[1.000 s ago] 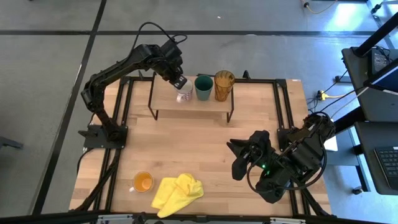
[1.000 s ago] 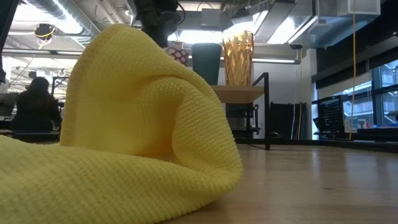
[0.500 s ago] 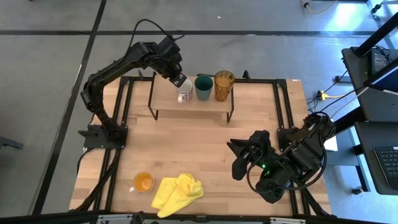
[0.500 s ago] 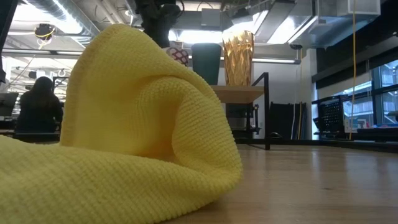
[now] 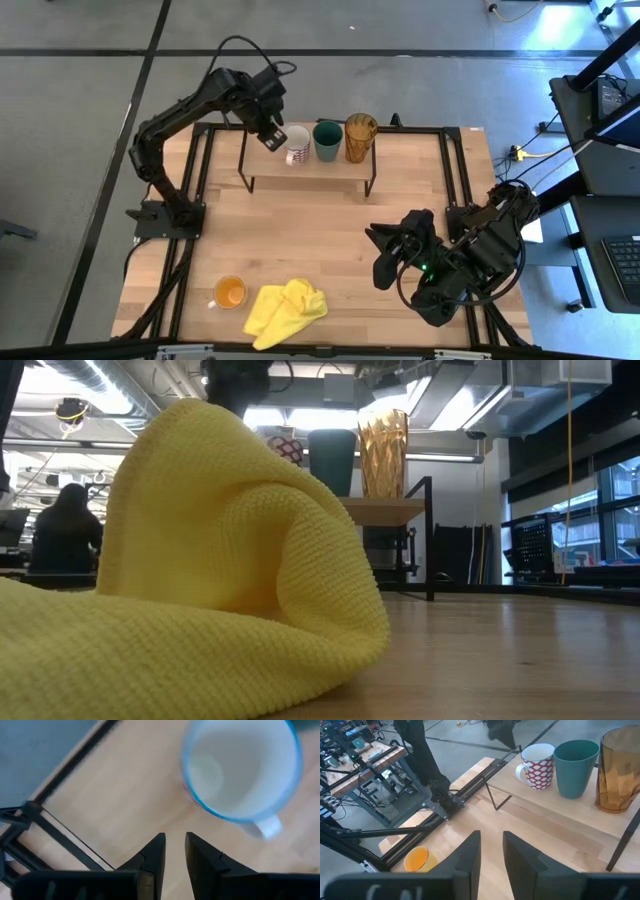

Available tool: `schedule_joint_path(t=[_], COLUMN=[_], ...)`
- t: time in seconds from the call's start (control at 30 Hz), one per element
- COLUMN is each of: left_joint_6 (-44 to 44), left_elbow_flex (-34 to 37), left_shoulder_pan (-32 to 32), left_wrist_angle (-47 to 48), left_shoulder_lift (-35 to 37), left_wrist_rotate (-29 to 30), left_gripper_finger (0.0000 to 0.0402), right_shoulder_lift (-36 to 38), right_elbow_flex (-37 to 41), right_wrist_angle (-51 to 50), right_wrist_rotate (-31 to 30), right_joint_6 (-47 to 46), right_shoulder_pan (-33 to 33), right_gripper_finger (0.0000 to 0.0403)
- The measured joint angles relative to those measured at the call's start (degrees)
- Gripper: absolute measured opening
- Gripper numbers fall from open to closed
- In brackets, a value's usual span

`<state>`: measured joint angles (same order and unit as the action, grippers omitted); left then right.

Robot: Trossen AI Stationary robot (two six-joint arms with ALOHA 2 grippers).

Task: Stack small to large cups/mugs on shelf
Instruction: Put the red patterned mug on the shelf

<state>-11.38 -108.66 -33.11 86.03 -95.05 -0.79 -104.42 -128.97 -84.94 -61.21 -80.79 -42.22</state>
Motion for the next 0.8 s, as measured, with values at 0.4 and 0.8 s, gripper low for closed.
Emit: schedule_joint_path(t=[0.4, 0.8], left_joint_6=[-5.1, -9.1], left_elbow_flex=[0.7, 16.6], left_shoulder_pan=[14.4, 24.9], left_wrist_angle=[-1.2, -11.5], left_shoulder_lift=[8.2, 8.2], left_wrist_rotate=[4.6, 6.3], left_gripper_finger=[0.0069, 0.0069], right_shoulder_lift=[0.0, 0.0], right_elbow_flex=[0.0, 0.0], right_wrist_angle=[-0.4, 0.7], right_wrist_rotate=[1.7, 1.4], right_joint_6=[-0.1, -0.2], right_shoulder_pan=[0.0, 0.1], right_gripper_finger=[0.0083, 0.0083])
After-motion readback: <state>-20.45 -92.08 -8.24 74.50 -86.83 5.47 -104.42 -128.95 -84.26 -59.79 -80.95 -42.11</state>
